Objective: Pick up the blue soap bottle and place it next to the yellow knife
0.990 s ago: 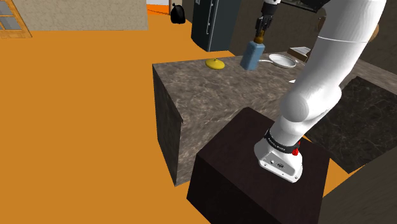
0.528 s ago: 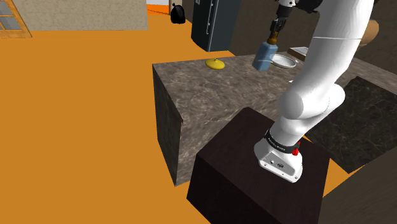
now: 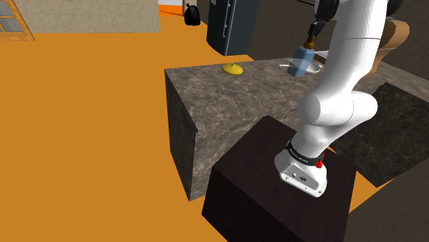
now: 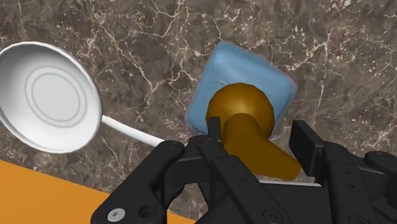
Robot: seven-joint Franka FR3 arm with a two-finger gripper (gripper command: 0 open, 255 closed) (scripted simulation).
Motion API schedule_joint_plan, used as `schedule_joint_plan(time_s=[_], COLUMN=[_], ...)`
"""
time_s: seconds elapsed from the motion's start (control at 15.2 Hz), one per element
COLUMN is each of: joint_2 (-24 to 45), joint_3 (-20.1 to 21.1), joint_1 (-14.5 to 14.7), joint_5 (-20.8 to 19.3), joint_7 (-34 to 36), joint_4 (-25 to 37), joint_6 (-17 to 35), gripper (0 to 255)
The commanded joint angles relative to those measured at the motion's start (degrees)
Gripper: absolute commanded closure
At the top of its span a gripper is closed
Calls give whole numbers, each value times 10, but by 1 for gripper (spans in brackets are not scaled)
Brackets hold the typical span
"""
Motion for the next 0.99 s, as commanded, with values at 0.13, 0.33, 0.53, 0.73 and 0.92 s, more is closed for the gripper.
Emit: schedule_joint_plan(time_s=[0.13, 0.33, 0.53, 0.73, 0.92], joint_2=[63, 120, 161, 153, 147], joint_3=[2, 10, 19, 16, 15], joint_1=[-71, -134, -178, -165, -155], joint_5=[35, 62, 78, 75, 74], joint_7=[-49, -77, -90, -94, -97], joint_4=[90, 182, 246, 205, 171], joint_6=[-33, -69, -90, -60, -33], gripper=[255, 255, 255, 255, 255])
